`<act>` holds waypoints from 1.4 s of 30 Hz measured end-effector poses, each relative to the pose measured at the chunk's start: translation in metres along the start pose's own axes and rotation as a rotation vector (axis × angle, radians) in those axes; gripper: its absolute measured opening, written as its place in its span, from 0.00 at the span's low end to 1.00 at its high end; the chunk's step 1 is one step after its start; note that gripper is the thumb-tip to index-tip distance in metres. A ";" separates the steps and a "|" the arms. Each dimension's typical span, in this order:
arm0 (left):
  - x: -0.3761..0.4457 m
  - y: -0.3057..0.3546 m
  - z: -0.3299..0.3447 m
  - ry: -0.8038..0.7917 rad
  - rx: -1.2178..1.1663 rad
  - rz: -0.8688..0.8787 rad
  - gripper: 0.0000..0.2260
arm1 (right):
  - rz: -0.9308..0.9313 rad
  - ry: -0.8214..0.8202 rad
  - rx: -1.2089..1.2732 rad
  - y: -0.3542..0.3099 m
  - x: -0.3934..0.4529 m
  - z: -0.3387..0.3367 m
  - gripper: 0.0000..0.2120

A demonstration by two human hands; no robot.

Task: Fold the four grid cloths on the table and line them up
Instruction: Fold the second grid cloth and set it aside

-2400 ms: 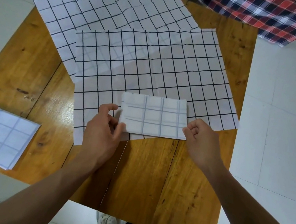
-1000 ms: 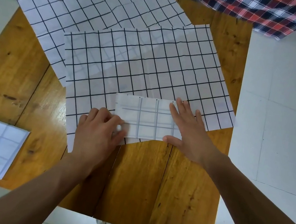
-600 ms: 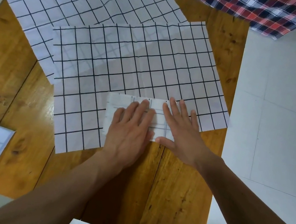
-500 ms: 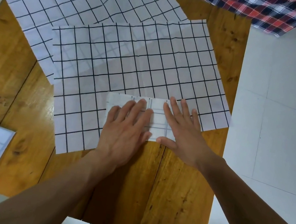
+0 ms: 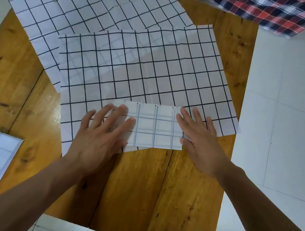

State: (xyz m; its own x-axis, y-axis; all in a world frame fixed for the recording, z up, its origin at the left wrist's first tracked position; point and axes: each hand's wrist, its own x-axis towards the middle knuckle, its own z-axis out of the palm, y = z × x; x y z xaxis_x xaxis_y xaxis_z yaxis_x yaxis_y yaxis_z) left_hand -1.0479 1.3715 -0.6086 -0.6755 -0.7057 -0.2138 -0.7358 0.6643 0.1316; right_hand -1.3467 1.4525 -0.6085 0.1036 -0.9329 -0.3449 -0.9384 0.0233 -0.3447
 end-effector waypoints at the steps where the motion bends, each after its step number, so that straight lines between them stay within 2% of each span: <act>1: 0.001 0.001 -0.003 0.022 -0.025 0.035 0.22 | 0.014 0.041 0.024 -0.002 0.000 0.001 0.29; 4: 0.006 0.004 -0.007 0.064 -0.071 0.154 0.19 | 0.040 0.210 0.026 -0.010 -0.003 0.004 0.24; 6: 0.008 0.006 -0.010 0.070 -0.089 0.173 0.17 | 0.024 0.272 0.056 -0.019 -0.007 0.007 0.20; 8: 0.010 0.008 -0.014 0.059 -0.102 0.147 0.17 | -0.010 0.262 0.086 -0.026 -0.012 0.013 0.19; 12: 0.014 0.015 -0.022 0.003 -0.057 0.107 0.21 | 0.031 0.195 0.084 -0.032 -0.018 0.019 0.26; 20: 0.026 0.026 -0.033 -0.025 0.084 0.157 0.20 | 0.065 0.171 0.107 -0.035 -0.016 0.013 0.29; 26: 0.028 0.026 -0.028 0.106 -0.001 0.116 0.06 | 0.056 0.167 0.103 -0.038 -0.015 0.008 0.30; 28: 0.022 0.023 -0.026 0.169 -0.036 0.107 0.05 | 0.054 0.194 0.101 -0.040 -0.014 0.007 0.26; 31: 0.008 0.021 -0.034 0.282 -0.120 0.101 0.07 | 0.041 0.327 0.144 -0.045 -0.014 0.003 0.15; 33: -0.005 0.017 -0.043 0.304 -0.172 0.095 0.07 | 0.044 0.368 0.186 -0.052 -0.014 -0.005 0.10; 38: -0.045 -0.009 -0.067 0.232 -0.417 0.011 0.07 | -0.017 0.321 0.422 -0.089 -0.018 -0.028 0.05; 42: -0.083 -0.032 -0.079 0.252 -0.569 -0.093 0.05 | -0.009 0.229 0.604 -0.128 -0.025 -0.035 0.03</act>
State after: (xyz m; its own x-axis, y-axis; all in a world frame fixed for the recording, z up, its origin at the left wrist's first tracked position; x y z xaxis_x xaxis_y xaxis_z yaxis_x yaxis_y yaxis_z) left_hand -0.9722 1.3890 -0.5182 -0.5474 -0.8365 -0.0238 -0.6559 0.4112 0.6330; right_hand -1.2412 1.4597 -0.5252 -0.0249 -0.9855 -0.1679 -0.5798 0.1510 -0.8006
